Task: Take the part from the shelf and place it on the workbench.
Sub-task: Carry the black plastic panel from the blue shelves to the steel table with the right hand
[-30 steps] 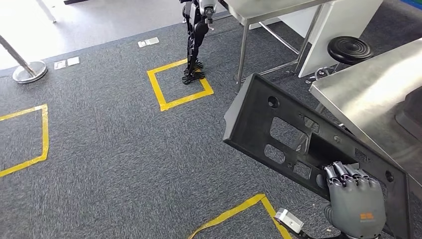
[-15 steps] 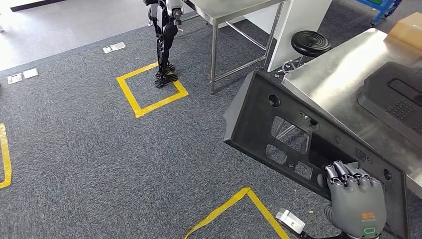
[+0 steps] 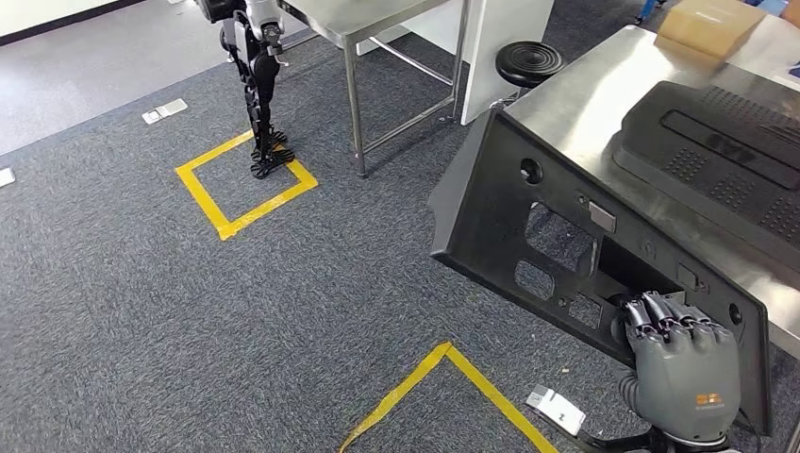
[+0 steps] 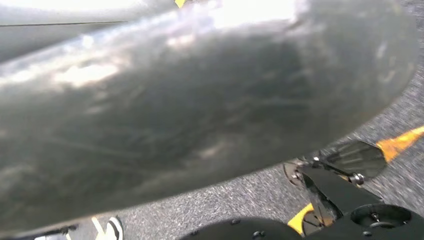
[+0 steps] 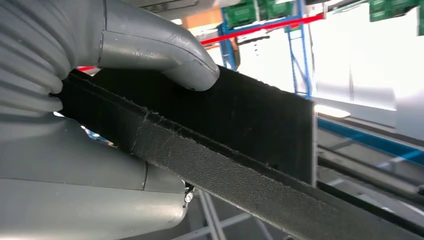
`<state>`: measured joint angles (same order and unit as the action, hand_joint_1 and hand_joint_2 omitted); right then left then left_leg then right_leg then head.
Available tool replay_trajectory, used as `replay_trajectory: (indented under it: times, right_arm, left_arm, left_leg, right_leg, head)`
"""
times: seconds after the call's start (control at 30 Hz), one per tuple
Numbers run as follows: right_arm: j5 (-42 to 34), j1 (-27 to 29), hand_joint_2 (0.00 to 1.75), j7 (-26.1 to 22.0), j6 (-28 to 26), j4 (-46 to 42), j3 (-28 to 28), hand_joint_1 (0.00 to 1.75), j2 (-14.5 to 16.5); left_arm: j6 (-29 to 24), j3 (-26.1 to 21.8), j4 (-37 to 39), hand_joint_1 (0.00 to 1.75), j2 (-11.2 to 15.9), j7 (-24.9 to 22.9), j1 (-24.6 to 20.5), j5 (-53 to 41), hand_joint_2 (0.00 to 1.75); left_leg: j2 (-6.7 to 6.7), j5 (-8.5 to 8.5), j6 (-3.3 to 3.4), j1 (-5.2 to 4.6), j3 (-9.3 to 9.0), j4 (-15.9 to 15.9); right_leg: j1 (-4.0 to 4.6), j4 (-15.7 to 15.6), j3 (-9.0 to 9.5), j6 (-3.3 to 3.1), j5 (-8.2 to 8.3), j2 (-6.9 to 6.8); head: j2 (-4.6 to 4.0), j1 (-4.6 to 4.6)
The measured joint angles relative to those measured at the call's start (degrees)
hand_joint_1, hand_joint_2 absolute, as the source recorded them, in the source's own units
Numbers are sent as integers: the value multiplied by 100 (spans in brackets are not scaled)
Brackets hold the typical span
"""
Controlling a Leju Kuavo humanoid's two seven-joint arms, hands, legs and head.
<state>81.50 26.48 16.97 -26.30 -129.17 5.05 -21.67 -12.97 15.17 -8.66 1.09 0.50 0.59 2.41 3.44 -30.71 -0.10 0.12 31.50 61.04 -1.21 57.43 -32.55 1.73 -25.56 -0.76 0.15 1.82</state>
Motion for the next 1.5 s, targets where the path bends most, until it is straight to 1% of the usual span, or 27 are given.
replay_trajectory:
  times: [0.1,0.13,0.17,0.23,0.3,0.37,0.43,0.5,0.57,0.63,0.67,0.7,0.77,0.83,0.87,0.93,1.0,1.03,1.1,1.17,1.2,1.23,1.3,1.33,1.4,1.47,1.5]
  right_arm:
    - [1,-23,175,-7,-1,1,4,175,16]
    - [1,-26,175,-7,-1,2,6,175,24]
    - [1,-27,175,-7,-1,3,6,175,29]
    - [1,-28,175,-7,-1,4,7,175,38]
    - [1,-32,175,-7,-1,4,7,175,43]
    - [1,-38,175,-7,-1,4,5,175,47]
    - [1,-41,175,-8,-1,4,4,175,51]
    - [0,-48,175,-17,-3,4,2,175,51]
    - [-7,-58,175,-41,-4,6,-2,175,51]
    - [-24,-56,175,-72,-4,15,-4,175,55]
    - [-35,-51,175,-85,-3,23,-7,175,58]
    - [-45,-48,175,-97,-3,30,-10,175,61]
    - [-57,-44,175,-121,-4,35,-25,175,66]
    - [-56,-39,175,-140,-5,34,-39,175,69]
    - [-48,-17,175,-142,-10,30,-51,175,72]
    - [-18,109,175,-122,-21,-3,-106,175,76]
    - [11,313,175,-88,-46,-85,-190,175,74]
    - [20,407,175,-70,-66,-136,-232,175,74]
    - [34,563,175,-49,-117,-219,-300,175,74]
    - [40,698,175,-42,-144,-268,-345,175,75]
    - [42,757,175,-40,-147,-284,-364,175,75]
    - [42,805,175,-40,-148,-296,-382,175,75]
    - [43,874,175,-39,-147,-325,-412,175,75]
    - [43,893,175,-35,-146,-339,-421,175,75]
    - [43,925,175,-28,-144,-365,-442,175,70]
    - [42,968,175,-25,-143,-380,-459,175,63]
    - [42,988,175,-25,-143,-384,-463,175,61]
  left_arm:
    - [7,2,0,0,-11,2,11,-1,0]
    - [7,2,0,0,-13,2,13,-1,0]
    - [7,2,0,0,-15,2,16,-1,0]
    - [7,2,0,0,-13,2,21,-1,0]
    - [7,2,2,0,-10,2,26,-1,0]
    - [5,3,3,0,-10,2,17,-1,0]
    - [2,4,3,0,-12,2,0,-1,0]
    - [2,3,2,0,-15,1,2,-1,0]
    - [6,2,2,0,-13,-9,12,0,0]
    - [12,2,2,0,-6,-23,19,7,0]
    - [15,2,2,0,-5,-27,19,12,0]
    - [18,2,2,0,-6,-28,19,17,0]
    - [22,2,2,0,-13,-27,16,28,0]
    - [30,2,2,0,-16,-16,16,28,0]
    - [36,4,2,0,-16,-9,14,14,0]
    - [44,26,1,0,-15,-7,7,-53,0]
    - [53,76,0,0,-5,-23,-1,-115,0]
    - [66,100,0,0,0,-37,1,-133,0]
    - [96,129,0,0,5,-64,9,-143,0]
    - [112,144,0,0,5,-82,14,-142,0]
    - [114,148,0,0,7,-85,16,-142,0]
    - [114,151,0,0,10,-86,17,-141,0]
    - [115,163,2,0,17,-88,19,-140,0]
    - [118,171,3,0,20,-89,17,-140,0]
    - [123,185,7,0,21,-90,8,-140,0]
    - [125,193,5,0,20,-90,-10,-130,0]
    - [125,196,5,0,18,-89,-14,-120,0]
  left_leg:
    - [-312,-559,-43,17,478,1074]
    - [-338,-637,-49,18,626,1356]
    - [-347,-597,-50,19,685,1436]
    - [-392,-210,-40,36,484,922]
    - [-609,152,-35,77,161,158]
    - [-725,250,-14,78,51,-151]
    - [-610,280,54,50,65,-174]
    - [-497,321,145,50,71,-211]
    - [-380,341,208,48,92,-230]
    - [-254,342,224,36,119,-229]
    - [-191,342,225,33,126,-229]
    - [-128,342,224,31,127,-228]
    - [-11,338,216,24,115,-227]
    - [93,310,172,-11,83,-222]
    - [143,294,141,-26,60,-222]
    - [244,272,72,-26,5,-246]
    - [136,179,2,0,-1,-162]
    - [-1,36,-23,11,66,34]
    - [-273,-380,-49,32,365,750]
    - [-342,-601,-64,37,652,1362]
    - [-351,-529,-66,44,670,1378]
    - [-368,-349,-67,54,581,1165]
    - [-557,75,-73,99,233,378]
    - [-668,194,-73,118,98,66]
    - [-773,233,-45,110,6,-179]
    - [-644,257,29,87,9,-205]
    - [-578,273,76,85,7,-225]
  right_leg:
    - [-11,-4,18,-62,23,139]
    - [-7,-2,19,-66,24,200]
    - [-3,-1,23,-66,23,264]
    - [-8,4,41,-63,21,397]
    - [2,23,34,-33,10,515]
    - [15,30,-14,28,15,608]
    - [4,14,-69,97,42,682]
    - [10,165,-188,121,-34,538]
    - [24,767,-500,83,-321,268]
    - [23,1519,-865,69,-606,162]
    - [23,1685,-937,93,-645,148]
    - [23,1624,-891,132,-599,133]
    - [30,879,-458,214,-342,-22]
    - [55,166,-62,204,-145,-286]
    - [70,14,15,168,-108,-358]
    - [87,-11,2,83,-76,-266]
    - [27,-43,49,10,-35,-137]
    - [-5,-59,74,-26,-18,-74]
    - [-22,-62,96,-68,-8,54]
    - [-7,-58,102,-79,-10,205]
    - [-6,-56,111,-78,-11,289]
    - [-10,-54,125,-75,-15,371]
    - [-7,-33,144,-46,-35,529]
    - [-2,-18,133,-21,-46,600]
    - [-1,-6,78,42,-42,721]
    - [-27,-13,6,103,-22,792]
    - [-24,53,-47,117,-54,702]
  head:
    - [0,15]
    - [0,14]
    - [0,14]
    - [0,16]
    - [0,16]
    - [0,8]
    - [0,3]
    - [0,-1]
    - [0,-12]
    - [0,-17]
    - [0,-17]
    - [0,-19]
    - [0,-21]
    - [0,-16]
    - [0,-16]
    - [0,-13]
    - [0,-6]
    - [0,2]
    - [0,18]
    - [0,19]
    - [0,19]
    - [0,20]
    - [0,21]
    - [0,19]
    - [0,17]
    - [0,18]
    - [0,12]
